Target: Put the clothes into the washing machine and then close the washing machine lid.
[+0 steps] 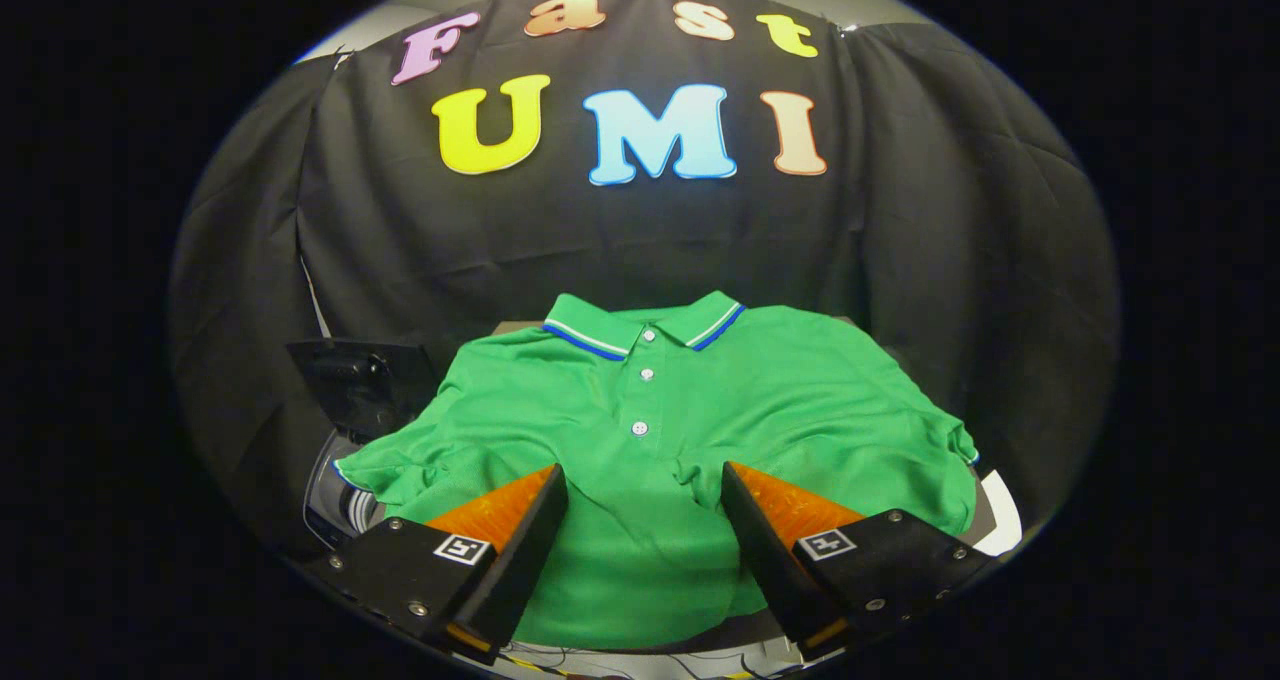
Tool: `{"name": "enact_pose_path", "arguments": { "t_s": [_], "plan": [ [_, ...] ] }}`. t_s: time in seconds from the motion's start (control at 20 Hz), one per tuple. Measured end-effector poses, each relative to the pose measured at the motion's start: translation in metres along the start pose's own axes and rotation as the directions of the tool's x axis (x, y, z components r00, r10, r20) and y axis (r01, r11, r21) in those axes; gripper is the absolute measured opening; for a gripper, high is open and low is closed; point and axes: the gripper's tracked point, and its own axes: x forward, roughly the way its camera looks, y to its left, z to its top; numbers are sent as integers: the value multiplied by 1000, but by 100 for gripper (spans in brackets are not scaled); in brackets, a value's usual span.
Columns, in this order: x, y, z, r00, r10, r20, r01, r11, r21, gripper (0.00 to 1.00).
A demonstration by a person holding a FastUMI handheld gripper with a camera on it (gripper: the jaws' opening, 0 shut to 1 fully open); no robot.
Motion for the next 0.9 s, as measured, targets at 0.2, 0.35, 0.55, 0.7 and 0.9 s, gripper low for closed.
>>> {"name": "enact_pose_path", "arguments": {
  "t_s": [0.2, 0.35, 0.55, 0.7, 0.9],
  "plan": [
    [3, 0, 3, 1000, 1, -30, -1, 1000, 1, 96],
    [4, -5, 3, 1000, -27, -2, 27, 1000, 4, 95],
    [7, -5, 1, 993, -117, 5, 117, 988, -102, 40],
    [-1, 2, 3, 973, -228, 24, 221, 905, -364, 6],
    [-3, 2, 3, 971, -230, 65, 238, 912, -332, 1]
  ]
}}
